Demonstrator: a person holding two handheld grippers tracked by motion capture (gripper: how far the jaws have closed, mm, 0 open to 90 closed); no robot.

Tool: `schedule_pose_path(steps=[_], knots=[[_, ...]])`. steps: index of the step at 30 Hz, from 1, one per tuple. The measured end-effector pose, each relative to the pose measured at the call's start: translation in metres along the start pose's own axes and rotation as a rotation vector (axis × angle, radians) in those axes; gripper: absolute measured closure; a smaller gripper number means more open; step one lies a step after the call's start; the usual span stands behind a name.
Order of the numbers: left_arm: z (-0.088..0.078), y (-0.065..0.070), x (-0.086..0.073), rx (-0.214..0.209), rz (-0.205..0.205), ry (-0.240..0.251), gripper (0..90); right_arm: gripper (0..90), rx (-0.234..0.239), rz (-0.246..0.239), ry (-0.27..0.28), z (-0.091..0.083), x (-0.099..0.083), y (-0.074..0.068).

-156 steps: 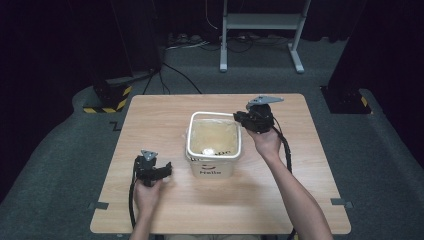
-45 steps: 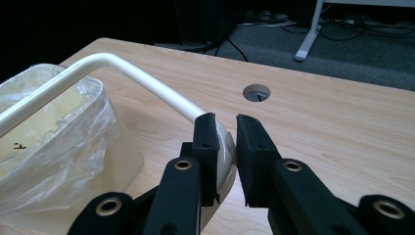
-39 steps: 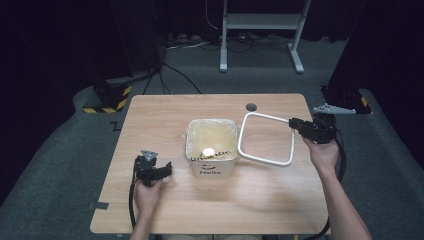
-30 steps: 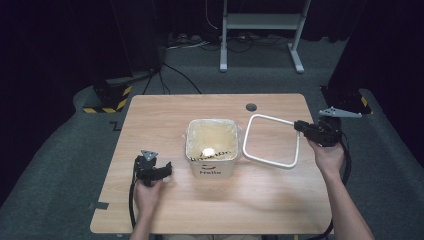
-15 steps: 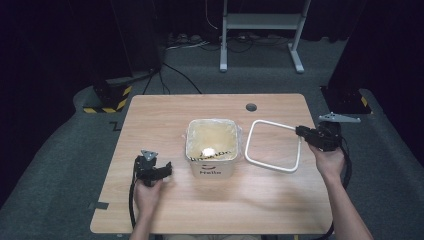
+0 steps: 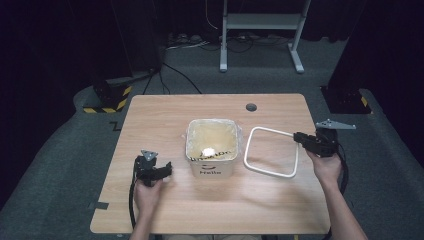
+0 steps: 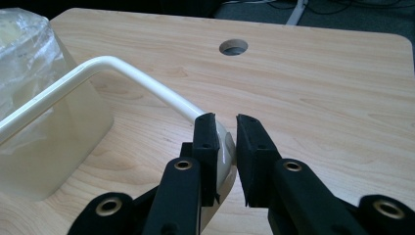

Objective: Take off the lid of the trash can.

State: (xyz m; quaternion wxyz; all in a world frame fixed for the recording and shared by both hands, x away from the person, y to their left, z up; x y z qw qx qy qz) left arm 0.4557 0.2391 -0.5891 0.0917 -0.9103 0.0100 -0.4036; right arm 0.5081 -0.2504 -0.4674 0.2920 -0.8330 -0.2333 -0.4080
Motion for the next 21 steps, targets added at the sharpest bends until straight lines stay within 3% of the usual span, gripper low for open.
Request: schedule_pose_path(steps=[21], knots=[[0.000,0.000,0.000,0.001,-0.001,-0.001,17.6,79.3,-0.019,0.007,-0.039,0.015,-0.027,0.006]])
Point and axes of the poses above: each handheld gripper's, and its own axes: z roughly forward along the jaws, x roughly out of its top, y roughly to its right, the point moved 9 cm from there along z, roughly forward along the jaws, and after that the axes turned 15 degrees about x, right-handed, at the moved point
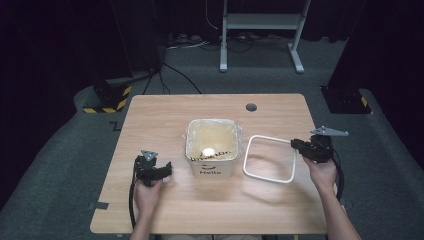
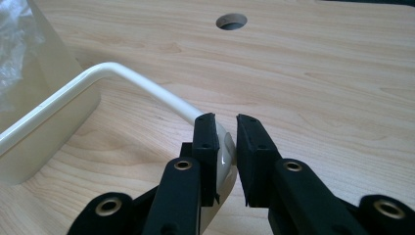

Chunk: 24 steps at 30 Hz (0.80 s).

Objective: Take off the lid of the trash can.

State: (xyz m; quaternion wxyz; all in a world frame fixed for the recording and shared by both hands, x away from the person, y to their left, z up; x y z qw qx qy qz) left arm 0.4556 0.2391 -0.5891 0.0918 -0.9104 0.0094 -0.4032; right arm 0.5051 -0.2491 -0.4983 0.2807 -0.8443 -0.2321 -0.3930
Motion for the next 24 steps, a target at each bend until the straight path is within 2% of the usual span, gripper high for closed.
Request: schedule_pose_path(steps=[24], knots=[[0.000,0.000,0.000,0.001,0.002,0.000,17.6,79.1,-0.007,0.031,-0.044,0.024,-0.033,0.013]])
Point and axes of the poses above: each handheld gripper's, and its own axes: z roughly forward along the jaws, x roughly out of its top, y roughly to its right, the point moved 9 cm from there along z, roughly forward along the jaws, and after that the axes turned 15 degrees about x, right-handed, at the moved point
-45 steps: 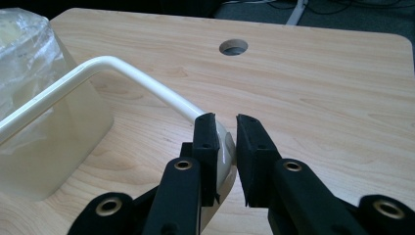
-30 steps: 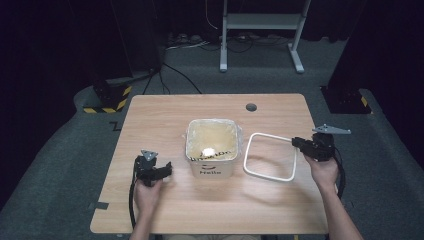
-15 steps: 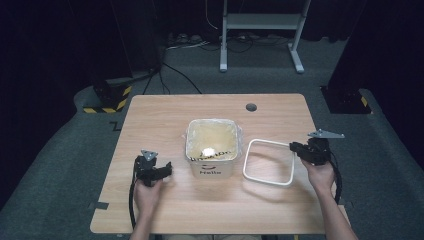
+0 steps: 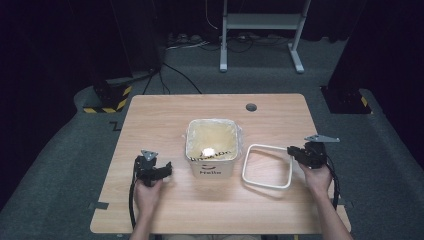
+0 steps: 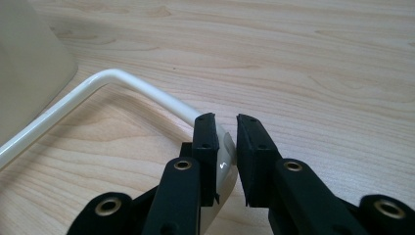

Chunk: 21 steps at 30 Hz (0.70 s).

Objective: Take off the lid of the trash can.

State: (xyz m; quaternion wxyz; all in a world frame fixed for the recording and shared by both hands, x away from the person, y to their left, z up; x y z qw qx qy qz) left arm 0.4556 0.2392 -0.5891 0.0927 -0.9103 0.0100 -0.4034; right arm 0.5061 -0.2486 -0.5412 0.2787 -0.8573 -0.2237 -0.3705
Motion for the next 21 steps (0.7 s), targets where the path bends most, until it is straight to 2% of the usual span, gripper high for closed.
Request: schedule_pose_path(steps=[6,18,20,21], knots=[[0.000,0.000,0.000,-0.002,0.000,0.001,17.6,79.0,-0.013,0.000,-0.016,0.009,-0.007,0.003],[0.000,0.000,0.000,0.001,-0.001,0.001,18.0,77.8,-0.061,-0.041,-0.060,0.025,-0.015,0.006],[0.000,0.000,0.000,0.001,-0.001,0.001,18.0,76.2,-0.070,-0.049,-0.069,0.027,-0.017,0.006],[0.000,0.000,0.000,0.001,-0.002,0.001,18.0,71.4,-0.088,-0.061,-0.073,0.029,-0.018,0.006]])
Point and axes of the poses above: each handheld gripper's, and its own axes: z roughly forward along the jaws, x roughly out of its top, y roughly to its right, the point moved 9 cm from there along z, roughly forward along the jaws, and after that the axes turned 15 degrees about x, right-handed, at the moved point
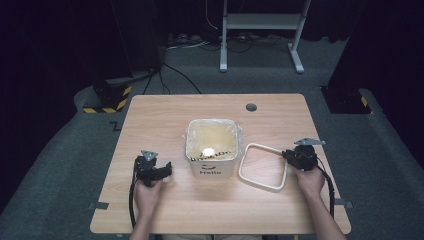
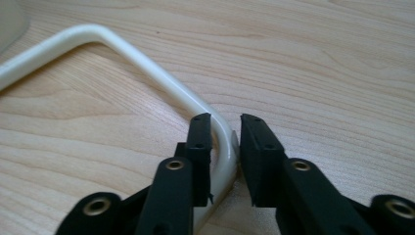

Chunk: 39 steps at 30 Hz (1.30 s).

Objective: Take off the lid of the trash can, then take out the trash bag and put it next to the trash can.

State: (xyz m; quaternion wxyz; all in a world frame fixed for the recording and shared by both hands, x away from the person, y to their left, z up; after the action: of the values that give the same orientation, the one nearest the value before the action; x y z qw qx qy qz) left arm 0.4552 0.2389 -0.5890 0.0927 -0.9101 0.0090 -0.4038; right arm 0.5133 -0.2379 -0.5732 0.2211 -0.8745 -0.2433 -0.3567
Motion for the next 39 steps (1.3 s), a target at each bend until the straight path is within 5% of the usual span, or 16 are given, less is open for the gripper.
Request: schedule_pose_path(steps=[7,16,20,31,39], knots=[[0.000,0.000,0.000,0.001,-0.003,-0.002,18.0,51.0,-0.065,-0.048,0.003,0.008,0.000,-0.004],[0.001,0.002,0.001,-0.003,-0.018,-0.019,15.2,42.0,-0.075,-0.008,0.034,0.012,-0.002,-0.002],[-0.005,0.005,0.005,-0.082,-0.070,-0.036,16.9,41.0,-0.075,-0.007,0.033,0.012,-0.002,-0.002],[-0.029,0.014,0.019,-0.150,-0.031,0.000,18.9,39.0,-0.073,-0.010,0.030,0.012,-0.003,-0.003],[-0.045,0.016,0.036,-0.226,-0.061,0.022,25.9,38.7,-0.071,-0.012,0.030,0.012,-0.003,-0.003]])
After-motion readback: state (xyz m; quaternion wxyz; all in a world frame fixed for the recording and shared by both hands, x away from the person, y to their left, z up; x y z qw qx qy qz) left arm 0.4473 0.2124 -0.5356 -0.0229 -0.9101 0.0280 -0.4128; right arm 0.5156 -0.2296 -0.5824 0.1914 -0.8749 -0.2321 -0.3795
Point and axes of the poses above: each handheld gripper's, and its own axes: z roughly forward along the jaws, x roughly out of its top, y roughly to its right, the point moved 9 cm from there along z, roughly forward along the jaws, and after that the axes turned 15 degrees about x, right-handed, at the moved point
